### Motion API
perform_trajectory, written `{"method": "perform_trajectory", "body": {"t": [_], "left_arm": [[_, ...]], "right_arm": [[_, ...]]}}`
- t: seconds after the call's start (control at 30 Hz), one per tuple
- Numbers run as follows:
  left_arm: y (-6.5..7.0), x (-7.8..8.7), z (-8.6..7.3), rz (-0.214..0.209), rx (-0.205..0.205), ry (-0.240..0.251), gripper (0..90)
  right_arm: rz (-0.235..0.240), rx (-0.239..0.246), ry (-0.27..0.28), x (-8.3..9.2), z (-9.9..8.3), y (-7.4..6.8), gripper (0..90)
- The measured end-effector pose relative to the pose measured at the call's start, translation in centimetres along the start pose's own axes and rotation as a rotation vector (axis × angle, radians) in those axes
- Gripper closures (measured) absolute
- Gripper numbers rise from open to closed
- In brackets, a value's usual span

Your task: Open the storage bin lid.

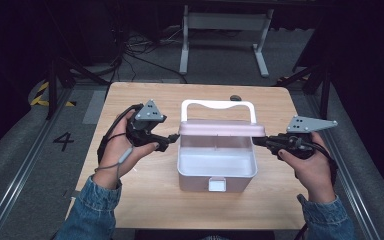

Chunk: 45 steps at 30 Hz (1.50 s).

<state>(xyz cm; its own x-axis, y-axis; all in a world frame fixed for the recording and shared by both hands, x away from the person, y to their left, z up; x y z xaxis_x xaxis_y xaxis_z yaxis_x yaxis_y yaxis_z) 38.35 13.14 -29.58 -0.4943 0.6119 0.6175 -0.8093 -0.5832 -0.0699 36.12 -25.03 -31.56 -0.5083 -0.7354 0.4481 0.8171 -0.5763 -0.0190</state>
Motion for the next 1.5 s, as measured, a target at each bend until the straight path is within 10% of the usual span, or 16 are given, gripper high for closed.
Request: {"method": "perform_trajectory", "body": {"t": [0.23,0.53,1.5], "left_arm": [[0.8,-2.1,1.4,-0.013,-0.111,0.072,31.7],[0.9,-2.7,2.4,-0.037,-0.143,0.106,52.6],[-2.7,-4.2,5.5,-0.097,-0.016,0.076,62.7]], "right_arm": [[-0.008,-0.039,0.027,0.1,-0.1,0.1,90.0],[-0.015,-0.064,0.029,1.2,-0.7,-0.1,86.0],[-0.173,-0.073,-0.068,4.4,-2.8,1.5,55.2]]}}
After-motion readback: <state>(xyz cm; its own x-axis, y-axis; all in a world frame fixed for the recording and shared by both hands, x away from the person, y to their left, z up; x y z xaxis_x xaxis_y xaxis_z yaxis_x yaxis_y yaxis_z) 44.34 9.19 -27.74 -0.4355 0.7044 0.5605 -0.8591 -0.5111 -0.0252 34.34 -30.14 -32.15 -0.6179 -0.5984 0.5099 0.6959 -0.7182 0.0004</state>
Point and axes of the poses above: each handheld gripper's, and its own axes: x roughly backward along the jaws, z roughly out of its top, y roughly to its right, the point moved 1 cm from there along -x, roughly forward along the jaws, and after that the axes turned 3 degrees about x, right-handed, at the moved point
